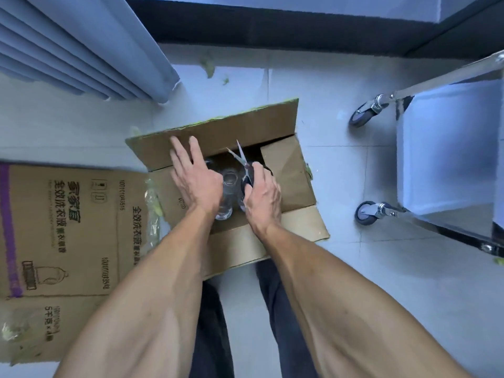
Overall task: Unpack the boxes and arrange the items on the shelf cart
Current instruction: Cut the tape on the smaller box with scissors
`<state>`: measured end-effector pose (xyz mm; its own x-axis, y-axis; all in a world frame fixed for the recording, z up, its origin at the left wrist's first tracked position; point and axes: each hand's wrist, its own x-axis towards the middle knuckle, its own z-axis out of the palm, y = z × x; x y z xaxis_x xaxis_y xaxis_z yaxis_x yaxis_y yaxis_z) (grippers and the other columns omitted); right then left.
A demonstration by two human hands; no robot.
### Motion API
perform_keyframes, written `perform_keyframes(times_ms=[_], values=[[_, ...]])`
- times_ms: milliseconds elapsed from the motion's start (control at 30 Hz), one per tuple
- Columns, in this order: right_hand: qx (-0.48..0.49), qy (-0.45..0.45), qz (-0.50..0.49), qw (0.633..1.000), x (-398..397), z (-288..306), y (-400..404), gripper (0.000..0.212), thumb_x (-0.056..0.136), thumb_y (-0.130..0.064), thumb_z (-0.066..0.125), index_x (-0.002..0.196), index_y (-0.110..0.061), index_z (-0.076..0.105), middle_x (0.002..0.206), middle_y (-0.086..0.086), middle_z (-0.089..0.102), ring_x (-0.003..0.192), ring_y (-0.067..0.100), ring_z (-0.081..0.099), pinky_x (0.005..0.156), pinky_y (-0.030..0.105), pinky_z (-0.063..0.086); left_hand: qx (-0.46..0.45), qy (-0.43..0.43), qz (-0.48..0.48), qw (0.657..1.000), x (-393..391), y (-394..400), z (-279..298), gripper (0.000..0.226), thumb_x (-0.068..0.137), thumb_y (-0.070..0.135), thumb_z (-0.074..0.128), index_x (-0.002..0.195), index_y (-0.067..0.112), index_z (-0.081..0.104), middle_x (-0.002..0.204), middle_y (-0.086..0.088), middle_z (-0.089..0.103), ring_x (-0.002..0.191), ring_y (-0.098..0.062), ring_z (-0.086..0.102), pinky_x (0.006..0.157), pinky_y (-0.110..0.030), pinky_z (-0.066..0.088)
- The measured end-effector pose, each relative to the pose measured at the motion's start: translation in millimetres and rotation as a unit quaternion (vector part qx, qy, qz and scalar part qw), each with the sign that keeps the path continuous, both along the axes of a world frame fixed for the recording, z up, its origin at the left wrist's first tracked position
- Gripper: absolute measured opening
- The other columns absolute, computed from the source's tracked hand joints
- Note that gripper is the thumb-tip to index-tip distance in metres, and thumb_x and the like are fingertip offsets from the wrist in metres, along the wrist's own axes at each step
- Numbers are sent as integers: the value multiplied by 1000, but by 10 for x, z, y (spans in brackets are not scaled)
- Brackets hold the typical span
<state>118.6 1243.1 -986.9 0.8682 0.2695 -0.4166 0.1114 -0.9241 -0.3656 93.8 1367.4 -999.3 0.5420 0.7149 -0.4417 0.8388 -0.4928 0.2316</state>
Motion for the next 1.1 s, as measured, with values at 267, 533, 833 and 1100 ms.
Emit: perform_keyframes(times_ms=[267, 533, 833, 1100], values=[[9, 152, -15, 988, 479, -439, 201, 27, 92, -23, 50, 118, -18, 44, 94, 14, 63, 86, 37, 59, 69, 35, 41, -70, 91, -24, 993, 279, 365, -366, 61, 73, 10, 55, 132, 19, 46, 160, -4, 21, 128, -36, 35, 108, -48, 35], [-3, 176, -10, 984, 267, -467, 54, 44, 93, -23, 51, 135, -18, 39, 115, 15, 62, 102, 37, 59, 83, 40, 46, 43, 3, -44, 998, 142, 177, -312, 56, 71, 5, 55, 126, 14, 51, 144, -17, 38, 119, -35, 43, 96, -44, 39], [-101, 145, 114, 978, 314, -387, -165, 53, 95, -20, 48, 144, -21, 27, 116, 12, 58, 101, 34, 61, 93, 44, 42, -88, 210, -182, 957, -168, -337, -248, 29, 89, 23, 55, 116, 12, 58, 112, -13, 62, 105, -30, 59, 86, -39, 46], [-227, 35, 2, 973, 102, -34, 31, 48, 95, -18, 54, 137, -15, 32, 118, 11, 54, 107, 26, 56, 85, 38, 41, -47, 325, 65, 942, -118, -495, 134, 82, 84, 48, 62, 146, 3, 33, 154, -28, 24, 129, -38, 41, 100, -45, 37]])
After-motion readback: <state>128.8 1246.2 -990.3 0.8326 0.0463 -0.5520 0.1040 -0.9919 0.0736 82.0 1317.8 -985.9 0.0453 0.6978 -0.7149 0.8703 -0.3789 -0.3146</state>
